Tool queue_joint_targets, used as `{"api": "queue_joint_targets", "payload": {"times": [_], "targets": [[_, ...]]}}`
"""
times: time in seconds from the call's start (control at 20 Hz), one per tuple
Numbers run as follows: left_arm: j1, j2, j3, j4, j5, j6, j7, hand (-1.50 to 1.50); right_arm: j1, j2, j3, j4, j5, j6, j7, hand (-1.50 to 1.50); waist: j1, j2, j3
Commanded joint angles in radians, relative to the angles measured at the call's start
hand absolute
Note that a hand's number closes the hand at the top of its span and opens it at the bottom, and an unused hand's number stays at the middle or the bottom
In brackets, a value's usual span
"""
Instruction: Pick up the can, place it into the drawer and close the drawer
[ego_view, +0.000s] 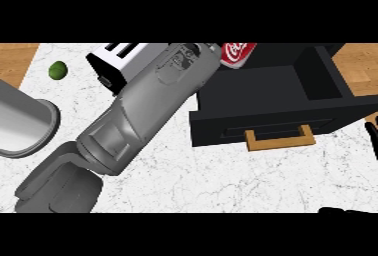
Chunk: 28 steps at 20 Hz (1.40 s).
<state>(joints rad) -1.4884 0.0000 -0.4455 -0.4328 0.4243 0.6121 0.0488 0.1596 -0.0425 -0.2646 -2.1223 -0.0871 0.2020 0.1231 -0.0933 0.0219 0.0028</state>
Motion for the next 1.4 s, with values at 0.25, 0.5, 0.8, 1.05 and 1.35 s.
{"api": "queue_joint_targets", "payload": {"times": [0.25,0.5,0.8,1.05,1.35], "targets": [[0.017,0.000,-0.105,0.047,0.046,0.027,-0.039,1.50,-0.058,-0.016,-0.003,0.068,0.006,0.002,-0.026,-1.50,-0.018,0.007,0.001],[0.048,0.000,-0.152,0.064,0.050,0.064,-0.085,1.50,-0.075,-0.005,0.025,0.033,0.043,-0.026,0.011,-1.50,-0.025,0.008,0.000],[0.042,0.000,-0.171,0.087,0.084,0.117,-0.066,-1.50,-0.032,0.001,0.035,0.006,0.004,0.009,0.004,-1.50,-0.050,0.012,0.001],[0.102,0.000,-0.163,0.099,0.105,0.135,-0.160,-1.50,-0.039,-0.009,0.030,-0.023,0.012,-0.001,0.025,-1.50,-0.038,0.012,-0.001],[0.081,0.000,-0.159,0.091,0.153,0.156,-0.143,-1.50,-0.045,-0.023,0.039,-0.077,0.061,-0.013,0.025,-1.50,-0.037,0.009,-0.001]]}}
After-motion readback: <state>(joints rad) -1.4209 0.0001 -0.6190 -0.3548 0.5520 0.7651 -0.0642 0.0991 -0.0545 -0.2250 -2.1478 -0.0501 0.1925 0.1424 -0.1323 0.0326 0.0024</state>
